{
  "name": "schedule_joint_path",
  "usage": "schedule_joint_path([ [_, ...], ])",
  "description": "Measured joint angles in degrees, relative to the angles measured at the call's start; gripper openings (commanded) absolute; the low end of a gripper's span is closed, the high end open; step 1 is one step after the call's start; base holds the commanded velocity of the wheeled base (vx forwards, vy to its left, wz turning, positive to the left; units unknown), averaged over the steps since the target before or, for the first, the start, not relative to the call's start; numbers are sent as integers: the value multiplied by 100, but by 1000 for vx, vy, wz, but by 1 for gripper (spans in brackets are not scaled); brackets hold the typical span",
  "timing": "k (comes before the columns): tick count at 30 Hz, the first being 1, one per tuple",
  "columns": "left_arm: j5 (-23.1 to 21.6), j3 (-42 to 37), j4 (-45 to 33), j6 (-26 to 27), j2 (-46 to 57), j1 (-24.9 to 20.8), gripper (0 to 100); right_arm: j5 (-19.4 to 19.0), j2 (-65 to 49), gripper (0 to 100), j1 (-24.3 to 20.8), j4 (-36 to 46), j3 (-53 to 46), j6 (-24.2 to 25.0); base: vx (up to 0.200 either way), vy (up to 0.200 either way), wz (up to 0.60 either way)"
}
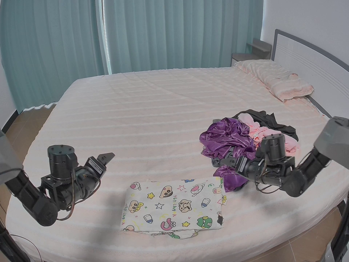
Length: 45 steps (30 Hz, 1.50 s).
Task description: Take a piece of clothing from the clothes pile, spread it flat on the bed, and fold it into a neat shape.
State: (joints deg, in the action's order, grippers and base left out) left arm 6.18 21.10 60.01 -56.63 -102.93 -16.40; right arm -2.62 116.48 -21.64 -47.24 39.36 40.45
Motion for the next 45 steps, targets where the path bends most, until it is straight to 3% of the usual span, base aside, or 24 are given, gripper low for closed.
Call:
schedule_joint_path([
  [9, 638, -534, -539, 1300, 2019, 162, 100, 773, -2472, 100, 30, -440, -1790, -315, 0, 0, 0],
  [15, 1209, -772, -1486, 2315, 3647, 199, 100, 1465, -4101, 100, 41, -394, -2826, -709, 0, 0, 0],
  [22, 1787, -898, -2739, 3354, 5378, 251, 100, 2180, -6048, 100, 94, 585, -3466, -1229, 0, 0, 0],
  [27, 2157, -956, -3927, 4075, 6618, 372, 100, 2471, -7456, 100, 419, 1692, -3694, -1759, 0, 0, 0],
  [30, 2286, -980, -4467, 4425, 7285, 577, 100, 2441, -8251, 100, 756, 2266, -3777, -2124, 0, 0, 0],
  [35, 2393, -1022, -5102, 4895, 8187, 1007, 100, 2041, -9488, 100, 1362, 3115, -3824, -2862, 0, 0, 0],
  [40, 2460, -1146, -5621, 5452, 9158, 1449, 100, 1282, -10612, 100, 1955, 4062, -3835, -3449, 0, 0, 0],
  [45, 2464, -1607, -5706, 5655, 9763, 1647, 100, 661, -11195, 100, 2174, 4312, -3838, -3605, 0, 0, 0],
])
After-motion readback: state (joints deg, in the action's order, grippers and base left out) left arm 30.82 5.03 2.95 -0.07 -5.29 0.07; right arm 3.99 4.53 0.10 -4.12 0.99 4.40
